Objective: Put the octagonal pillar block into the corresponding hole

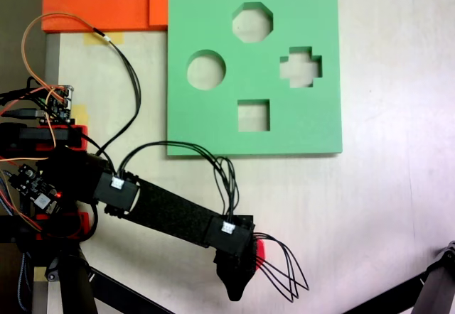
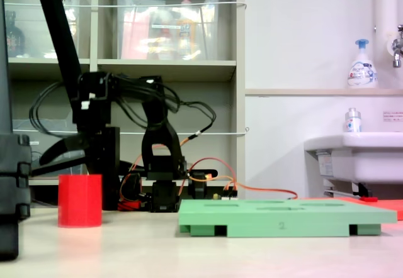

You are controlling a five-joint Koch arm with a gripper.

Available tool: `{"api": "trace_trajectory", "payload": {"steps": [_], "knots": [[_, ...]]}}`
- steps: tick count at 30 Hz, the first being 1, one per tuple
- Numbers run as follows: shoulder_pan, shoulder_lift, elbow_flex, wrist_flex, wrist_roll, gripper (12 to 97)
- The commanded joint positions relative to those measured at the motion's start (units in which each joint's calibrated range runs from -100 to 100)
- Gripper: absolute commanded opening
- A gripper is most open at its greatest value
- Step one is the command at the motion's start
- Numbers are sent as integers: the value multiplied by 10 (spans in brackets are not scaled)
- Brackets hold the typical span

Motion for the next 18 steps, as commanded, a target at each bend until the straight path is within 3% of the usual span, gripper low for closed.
{"api": "trace_trajectory", "payload": {"steps": [1, 8, 11, 18], "knots": [[0, -1, 32, -26, -2, 887], [0, 16, 32, -26, -3, 874], [0, 19, 31, -26, -7, 770], [1, 28, 29, -26, -16, 770]]}}
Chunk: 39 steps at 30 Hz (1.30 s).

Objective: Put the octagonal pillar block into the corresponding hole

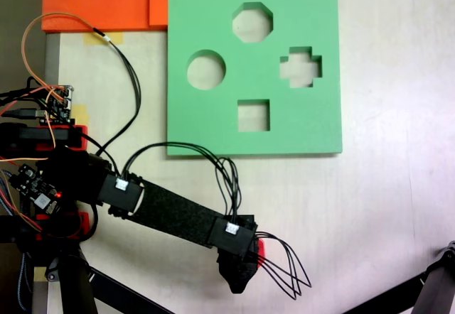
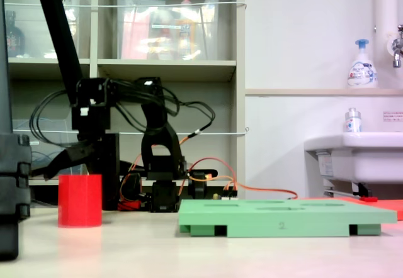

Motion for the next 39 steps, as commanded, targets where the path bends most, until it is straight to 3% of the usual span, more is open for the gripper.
{"api": "trace_trajectory", "payload": {"steps": [1, 18, 20, 23, 25, 39], "knots": [[1, 2, 29, -23, -6, 770], [10, 15, 24, 49, -16, 768], [11, 18, 15, 52, -16, 706], [9, 7, -2, 52, -17, 528], [7, 1, -10, 52, -16, 472], [4, -23, -73, -14, 28, 383]]}}
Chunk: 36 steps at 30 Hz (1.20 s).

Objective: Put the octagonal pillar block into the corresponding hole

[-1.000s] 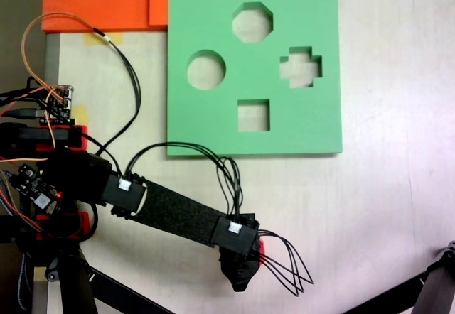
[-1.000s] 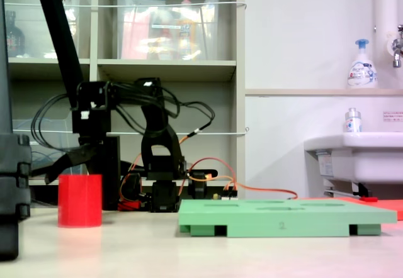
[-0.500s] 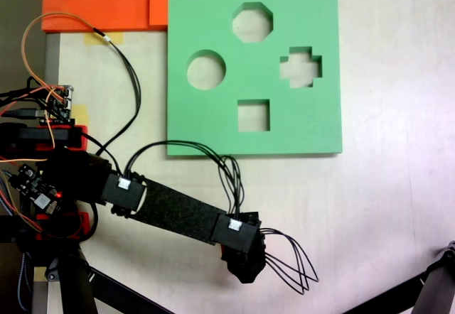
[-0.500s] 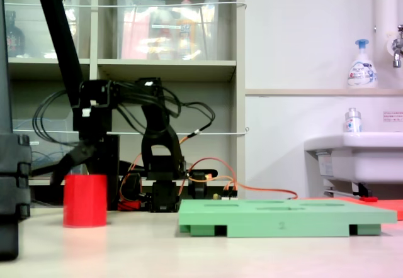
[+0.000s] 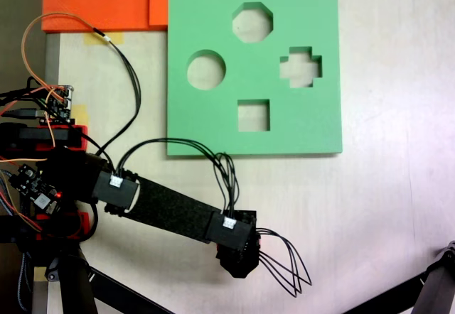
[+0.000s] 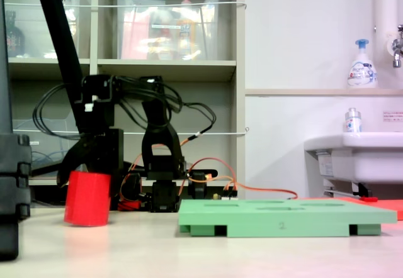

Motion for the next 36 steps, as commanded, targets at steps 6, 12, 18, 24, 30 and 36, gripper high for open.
{"api": "trace_trajectory", "payload": {"steps": [6, 12, 18, 24, 30, 36], "knots": [[0, -75, -18, -59, 11, 360], [11, -228, -14, -59, 20, 359], [40, -323, 30, -59, 47, 359], [109, -420, 49, -59, 127, 359], [219, -414, 107, -59, 225, 360], [304, -376, 119, -59, 277, 360]]}}
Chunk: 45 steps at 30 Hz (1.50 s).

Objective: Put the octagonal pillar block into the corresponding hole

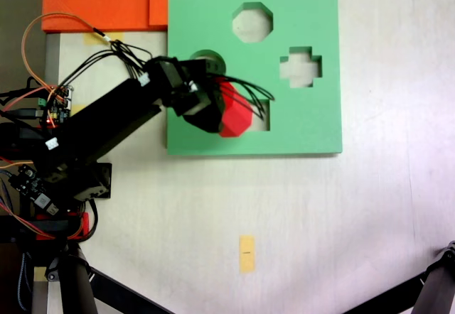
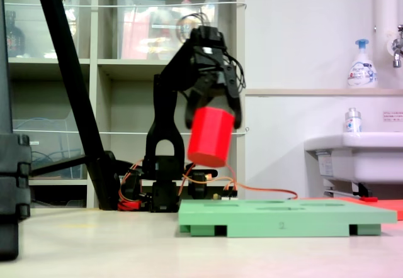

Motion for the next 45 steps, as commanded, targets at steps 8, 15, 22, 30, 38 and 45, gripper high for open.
{"api": "trace_trajectory", "payload": {"steps": [8, 15, 22, 30, 38, 45], "knots": [[74, 91, 44, 149, 64, 360], [84, 229, 153, 211, 86, 360], [90, 348, 249, 227, 109, 359], [99, 416, 286, 253, 129, 359], [102, 461, 307, 273, 131, 359], [102, 489, 317, 282, 131, 359]]}}
